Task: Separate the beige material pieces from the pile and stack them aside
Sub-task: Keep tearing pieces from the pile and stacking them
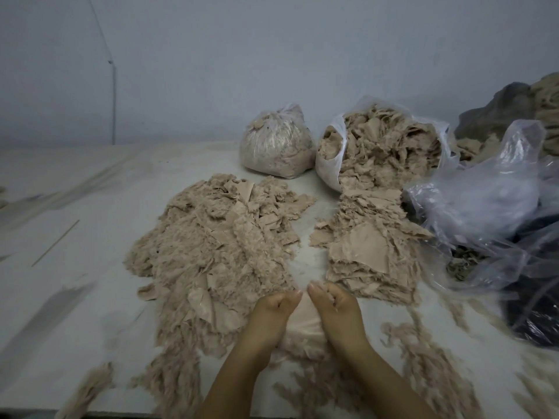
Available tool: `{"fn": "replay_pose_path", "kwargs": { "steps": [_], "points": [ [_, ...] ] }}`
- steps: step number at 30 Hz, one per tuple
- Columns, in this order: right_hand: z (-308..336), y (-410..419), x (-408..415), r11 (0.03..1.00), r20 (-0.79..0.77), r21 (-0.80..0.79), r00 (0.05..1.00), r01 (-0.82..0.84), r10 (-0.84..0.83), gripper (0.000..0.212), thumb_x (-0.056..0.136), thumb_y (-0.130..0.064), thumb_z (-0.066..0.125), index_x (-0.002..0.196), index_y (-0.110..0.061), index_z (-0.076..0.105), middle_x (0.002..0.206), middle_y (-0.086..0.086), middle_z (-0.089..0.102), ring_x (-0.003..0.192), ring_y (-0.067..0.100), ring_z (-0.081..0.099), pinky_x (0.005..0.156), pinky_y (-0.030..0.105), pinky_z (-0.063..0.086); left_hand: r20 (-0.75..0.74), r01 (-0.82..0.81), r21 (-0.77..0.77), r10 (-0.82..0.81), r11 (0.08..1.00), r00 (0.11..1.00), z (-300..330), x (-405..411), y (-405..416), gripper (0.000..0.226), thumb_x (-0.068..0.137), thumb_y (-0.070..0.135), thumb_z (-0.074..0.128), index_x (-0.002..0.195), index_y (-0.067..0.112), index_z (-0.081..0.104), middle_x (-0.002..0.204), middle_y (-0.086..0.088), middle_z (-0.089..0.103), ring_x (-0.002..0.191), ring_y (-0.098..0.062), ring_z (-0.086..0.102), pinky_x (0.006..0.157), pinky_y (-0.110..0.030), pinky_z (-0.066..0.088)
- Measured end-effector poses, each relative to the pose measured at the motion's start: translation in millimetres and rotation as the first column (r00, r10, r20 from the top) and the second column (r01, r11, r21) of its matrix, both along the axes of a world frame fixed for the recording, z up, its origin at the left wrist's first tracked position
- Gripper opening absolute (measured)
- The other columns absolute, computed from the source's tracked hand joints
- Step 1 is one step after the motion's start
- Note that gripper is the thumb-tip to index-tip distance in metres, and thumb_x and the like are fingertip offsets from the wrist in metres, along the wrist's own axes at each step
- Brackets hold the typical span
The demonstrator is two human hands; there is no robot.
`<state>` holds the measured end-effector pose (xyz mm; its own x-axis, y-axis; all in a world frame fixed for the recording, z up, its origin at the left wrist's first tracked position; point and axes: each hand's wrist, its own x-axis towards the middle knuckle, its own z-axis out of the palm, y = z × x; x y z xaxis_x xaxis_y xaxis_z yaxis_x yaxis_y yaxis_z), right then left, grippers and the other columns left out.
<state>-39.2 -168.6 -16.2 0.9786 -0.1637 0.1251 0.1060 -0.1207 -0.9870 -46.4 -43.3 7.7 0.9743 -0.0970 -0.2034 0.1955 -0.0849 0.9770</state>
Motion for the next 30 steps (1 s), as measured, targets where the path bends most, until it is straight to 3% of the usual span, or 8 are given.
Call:
{"fn": "replay_pose_path", "kwargs": {
  "steps": [10, 12, 14, 17, 20, 23, 26, 30],
  "points": [
    [-12, -18, 9, 0.982, -0.102, -0.087, 0.979, 0.167, -0.175, 0.04, 0.092, -0.029, 0.059, 0.055, -0.019, 0.048, 0.052, -0.008, 0.045, 0.054, 0.011, 0.042, 0.057, 0.027, 0.033, -0.136, -0.09, -0.088, 0.077, 0.992, 0.988, 0, 3, 20, 0.029, 0.09, 0.026, 0.06, 0.098, 0.001, 0.071, 0.097, -0.024, 0.07, 0.087, -0.032, 0.067, 0.082, -0.041, 0.052],
    [-11, -32, 8, 0.972, -0.13, -0.087, 0.965, 0.218, -0.228, 0.036, 0.093, -0.029, 0.059, 0.058, -0.02, 0.057, 0.055, -0.008, 0.053, 0.056, 0.012, 0.047, 0.06, 0.028, 0.036, -0.184, -0.155, -0.182, 0.122, 0.971, 0.975, 1, 7, 32, 0.025, 0.083, 0.027, 0.063, 0.091, 0.005, 0.073, 0.087, -0.02, 0.072, 0.075, -0.031, 0.07, 0.063, -0.039, 0.058],
    [-7, -45, 6, 0.988, -0.168, -0.13, 0.98, 0.085, -0.107, 0.038, 0.092, -0.033, 0.06, 0.056, -0.021, 0.061, 0.055, -0.007, 0.058, 0.056, 0.012, 0.052, 0.063, 0.028, 0.041, -0.186, -0.231, -0.248, 0.188, 0.941, 0.964, 4, 13, 41, 0.026, 0.083, 0.03, 0.063, 0.091, 0.007, 0.072, 0.081, -0.017, 0.073, 0.064, -0.028, 0.071, 0.049, -0.032, 0.054],
    [11, -41, -5, 0.928, -0.321, -0.284, 0.936, -0.243, 0.147, 0.048, 0.084, -0.061, 0.052, 0.053, -0.029, 0.068, 0.052, -0.014, 0.062, 0.049, -0.004, 0.055, 0.056, 0.013, 0.04, -0.134, -0.262, -0.336, 0.229, 0.905, 0.964, 6, 20, 38, 0.027, 0.085, 0.031, 0.06, 0.096, 0.007, 0.069, 0.081, -0.013, 0.074, 0.065, -0.023, 0.071, 0.049, -0.028, 0.054],
    [17, -23, -8, 0.958, -0.317, -0.092, 0.92, -0.271, 0.23, 0.065, 0.076, -0.079, 0.038, 0.09, -0.027, 0.074, 0.084, -0.01, 0.073, 0.079, 0.001, 0.068, 0.076, 0.018, 0.05, -0.113, -0.207, -0.39, 0.176, 0.897, 0.978, 5, 20, 23, 0.025, 0.088, 0.028, 0.057, 0.095, 0.007, 0.069, 0.087, -0.017, 0.073, 0.073, -0.026, 0.072, 0.055, -0.033, 0.057],
    [20, -2, -7, 0.935, -0.269, 0.202, 0.901, -0.292, 0.34, 0.042, 0.093, -0.047, 0.055, 0.096, -0.006, 0.065, 0.087, 0.01, 0.07, 0.078, 0.019, 0.067, 0.075, 0.025, 0.053, -0.12, -0.159, -0.467, 0.116, 0.87, 0.986, 3, 19, 16, 0.039, 0.082, 0.031, 0.055, 0.101, -0.001, 0.066, 0.093, -0.022, 0.071, 0.082, -0.029, 0.071, 0.063, -0.034, 0.058],
    [20, 7, -4, 0.964, -0.107, 0.104, 0.961, -0.246, 0.256, 0.015, 0.091, -0.015, 0.063, 0.082, -0.005, 0.058, 0.063, 0.004, 0.05, 0.055, 0.011, 0.044, 0.052, 0.017, 0.037, -0.126, -0.107, -0.477, 0.053, 0.872, 0.991, 2, 17, 16, 0.044, 0.085, 0.04, 0.058, 0.1, 0.0, 0.07, 0.101, -0.024, 0.069, 0.091, -0.033, 0.069, 0.069, -0.035, 0.058],
    [21, 11, -1, 0.97, -0.013, 0.01, 0.97, -0.243, 0.243, 0.009, 0.085, -0.007, 0.069, 0.078, -0.008, 0.064, 0.06, -0.006, 0.054, 0.056, 0.005, 0.047, 0.057, 0.017, 0.04, -0.096, -0.172, -0.397, 0.146, 0.902, 0.985, 0, 18, 15, 0.036, 0.082, 0.028, 0.068, 0.102, -0.001, 0.067, 0.097, -0.026, 0.07, 0.09, -0.037, 0.069, 0.067, -0.036, 0.058]
  ]
}}
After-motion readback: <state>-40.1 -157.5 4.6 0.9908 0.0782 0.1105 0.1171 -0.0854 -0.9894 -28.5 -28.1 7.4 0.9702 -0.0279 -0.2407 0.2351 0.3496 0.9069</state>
